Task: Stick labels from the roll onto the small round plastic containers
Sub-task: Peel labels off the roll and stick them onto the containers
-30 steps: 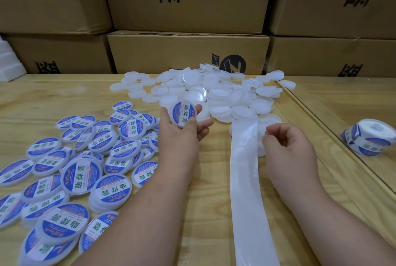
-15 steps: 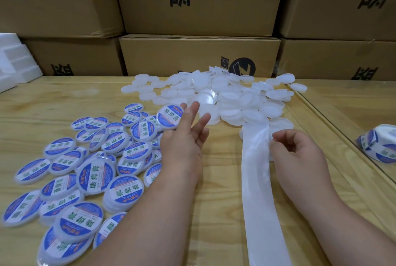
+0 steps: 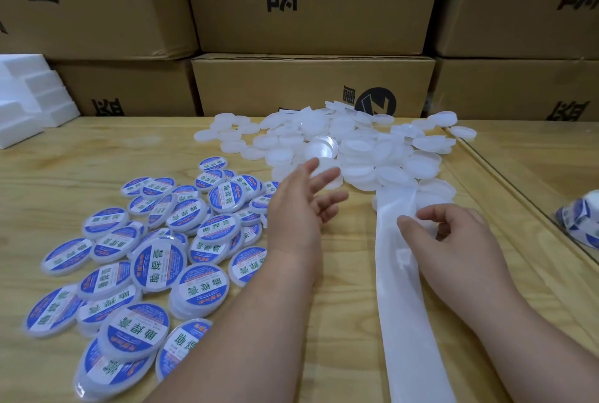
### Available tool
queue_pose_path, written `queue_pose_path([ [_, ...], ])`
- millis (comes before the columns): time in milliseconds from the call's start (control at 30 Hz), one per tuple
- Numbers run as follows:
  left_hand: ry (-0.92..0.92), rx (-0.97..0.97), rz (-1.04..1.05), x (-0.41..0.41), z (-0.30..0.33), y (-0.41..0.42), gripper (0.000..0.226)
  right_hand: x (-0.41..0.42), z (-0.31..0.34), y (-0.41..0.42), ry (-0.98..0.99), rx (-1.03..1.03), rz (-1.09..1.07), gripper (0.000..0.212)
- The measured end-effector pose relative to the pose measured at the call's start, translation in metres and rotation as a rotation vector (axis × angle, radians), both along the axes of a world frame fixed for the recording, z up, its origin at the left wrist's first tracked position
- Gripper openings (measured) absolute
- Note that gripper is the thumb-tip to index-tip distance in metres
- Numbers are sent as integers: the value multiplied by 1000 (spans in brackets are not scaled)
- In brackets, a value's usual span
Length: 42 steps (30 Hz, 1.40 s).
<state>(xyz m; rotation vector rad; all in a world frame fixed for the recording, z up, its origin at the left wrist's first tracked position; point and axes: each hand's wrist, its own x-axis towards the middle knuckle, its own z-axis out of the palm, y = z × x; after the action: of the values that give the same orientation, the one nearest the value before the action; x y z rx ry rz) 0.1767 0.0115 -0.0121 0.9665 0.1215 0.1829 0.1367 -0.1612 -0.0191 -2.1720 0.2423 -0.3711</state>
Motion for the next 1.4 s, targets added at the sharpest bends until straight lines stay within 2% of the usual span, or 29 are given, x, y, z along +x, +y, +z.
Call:
queue_pose_path([
  [67, -16, 324, -16, -1, -5, -9, 16, 0, 0, 0, 1, -10, -3, 27],
  [167, -75, 738, -80, -5, -14, -19, 18, 1, -2, 0, -11, -33, 9, 19],
  [233, -105, 876, -112, -8, -14, -21, 21, 3, -3, 0, -27, -40, 21, 10],
  [367, -107, 1004, -144, -11, -10, -20, 32, 4, -6, -1, -62, -24, 56, 12],
  [433, -139, 1003, -181, -12, -10, -21, 39, 4, -6, -1, -70, -10, 58, 10],
  [500, -183, 922, -217, -14, -8, -21, 46, 4, -7, -1, -90, 18, 23, 10],
  [600, -217, 794, -234, -14, -6, -19, 54, 4, -6, -3, -139, 165, -10, 20],
  [733, -229, 706, -314, -15, -5, -17, 49, 2, -3, -1, -131, 228, 43, 26],
  [900, -266, 762, -402, -18, -4, -18, 34, 3, -3, -2, -148, 298, 31, 30],
  [1133, -276, 796, -421, -20, -4, -17, 34, 3, -2, -2, -139, 281, -5, 40],
  [1400, -269, 862, -463, -19, -6, -19, 26, 3, 1, -3, -271, 516, 72, 14],
])
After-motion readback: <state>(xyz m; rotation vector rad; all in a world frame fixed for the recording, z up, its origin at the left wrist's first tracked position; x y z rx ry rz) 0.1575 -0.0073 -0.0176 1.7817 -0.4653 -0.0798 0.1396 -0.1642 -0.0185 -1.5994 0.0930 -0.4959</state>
